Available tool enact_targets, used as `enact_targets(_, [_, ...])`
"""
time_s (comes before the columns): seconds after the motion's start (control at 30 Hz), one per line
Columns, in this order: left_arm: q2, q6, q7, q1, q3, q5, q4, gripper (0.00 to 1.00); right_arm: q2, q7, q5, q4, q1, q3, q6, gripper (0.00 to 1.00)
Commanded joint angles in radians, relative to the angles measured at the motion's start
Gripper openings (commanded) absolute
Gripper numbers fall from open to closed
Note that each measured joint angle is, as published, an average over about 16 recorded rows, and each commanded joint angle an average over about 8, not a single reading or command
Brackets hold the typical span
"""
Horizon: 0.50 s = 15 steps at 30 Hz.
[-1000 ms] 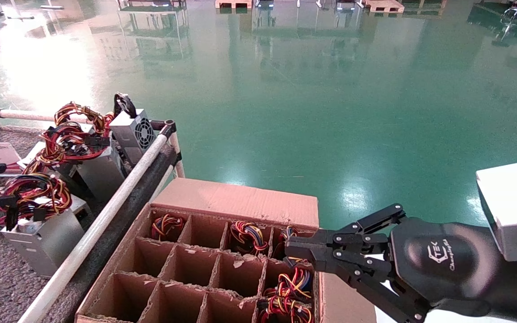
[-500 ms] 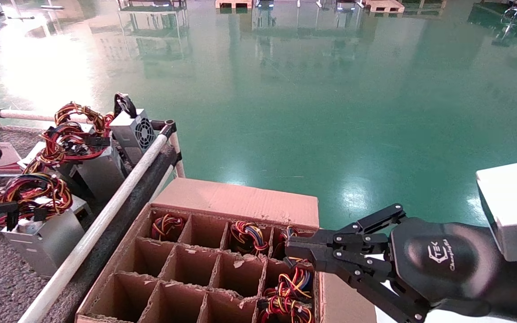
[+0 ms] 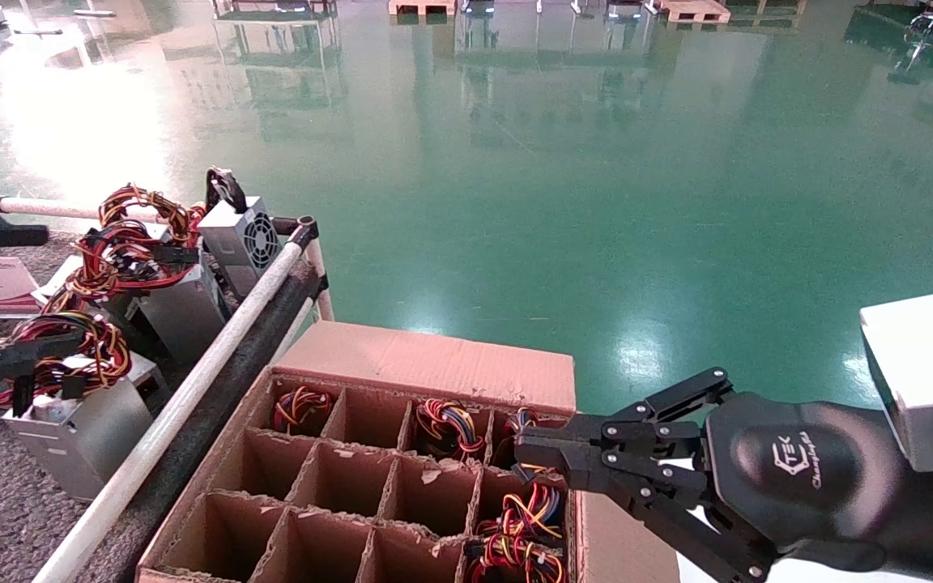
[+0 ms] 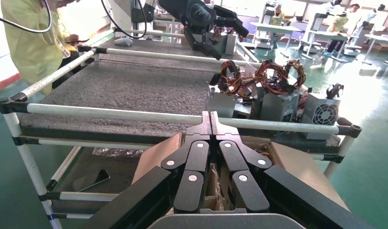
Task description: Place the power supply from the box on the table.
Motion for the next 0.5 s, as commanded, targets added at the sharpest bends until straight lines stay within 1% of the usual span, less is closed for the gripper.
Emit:
enact_targets(0.03, [0.007, 0.002, 0.002, 0.007, 0.000, -0.018, -0.005, 1.00, 0.000, 0.000, 0.000, 0.000, 0.000, 0.000, 0.000, 0.25])
enact_targets(0.2, [0.020, 0.007, 0.009, 0.032, 0.000, -0.064, -0.018, 1.00, 0.000, 0.000, 0.000, 0.000, 0.000, 0.000, 0.000, 0.87])
enact_targets(0.23, [0.023, 0.008, 0.011, 0.038, 0.000, -0.074, -0.021, 1.00, 0.000, 0.000, 0.000, 0.000, 0.000, 0.000, 0.000, 0.96])
enact_targets(0.27, [0.026, 0.009, 0.012, 0.042, 0.000, -0.083, -0.023, 1.00, 0.000, 0.000, 0.000, 0.000, 0.000, 0.000, 0.000, 1.00])
enact_targets(0.5, [0.036, 0.012, 0.018, 0.061, -0.003, -0.119, -0.033, 1.00, 0.000, 0.000, 0.000, 0.000, 0.000, 0.000, 0.000, 1.00])
